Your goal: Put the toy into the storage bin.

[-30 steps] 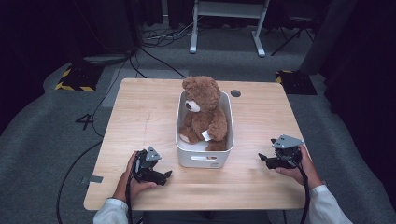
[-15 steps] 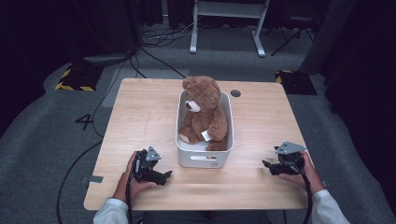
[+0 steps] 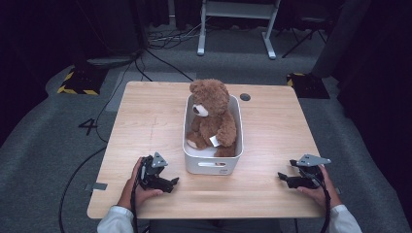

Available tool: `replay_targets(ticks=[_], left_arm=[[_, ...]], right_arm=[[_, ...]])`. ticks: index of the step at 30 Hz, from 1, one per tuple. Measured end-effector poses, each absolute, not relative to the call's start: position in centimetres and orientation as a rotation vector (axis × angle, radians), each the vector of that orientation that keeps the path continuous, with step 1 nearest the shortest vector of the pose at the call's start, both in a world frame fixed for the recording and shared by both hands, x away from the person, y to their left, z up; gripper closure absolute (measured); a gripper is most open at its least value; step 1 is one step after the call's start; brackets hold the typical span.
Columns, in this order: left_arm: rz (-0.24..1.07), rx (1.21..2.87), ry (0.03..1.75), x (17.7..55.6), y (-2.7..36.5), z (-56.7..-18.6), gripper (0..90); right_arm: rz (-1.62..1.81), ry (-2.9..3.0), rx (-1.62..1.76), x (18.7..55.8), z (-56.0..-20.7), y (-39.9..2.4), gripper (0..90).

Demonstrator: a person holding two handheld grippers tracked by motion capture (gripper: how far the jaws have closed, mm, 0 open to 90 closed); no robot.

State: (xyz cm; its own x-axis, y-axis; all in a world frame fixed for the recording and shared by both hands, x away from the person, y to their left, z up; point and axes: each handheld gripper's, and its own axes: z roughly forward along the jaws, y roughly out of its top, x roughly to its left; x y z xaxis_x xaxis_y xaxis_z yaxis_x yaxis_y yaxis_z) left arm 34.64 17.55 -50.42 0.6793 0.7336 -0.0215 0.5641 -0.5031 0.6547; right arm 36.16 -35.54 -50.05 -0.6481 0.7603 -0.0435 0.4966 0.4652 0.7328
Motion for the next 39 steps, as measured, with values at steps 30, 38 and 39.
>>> replay_targets(ticks=[30,38,39], left_arm=[[0.342,2.248,0.994,34.60,17.54,-50.43,0.3],[0.342,2.248,0.994,34.60,17.54,-50.42,0.3],[0.342,2.248,0.995,34.60,17.54,-50.43,0.3]], right_arm=[[1.037,2.334,1.106,35.75,-50.32,-36.35,21.2],[1.036,2.334,1.106,35.75,-50.32,-36.35,21.2],[1.036,2.334,1.106,35.75,-50.32,-36.35,21.2]])
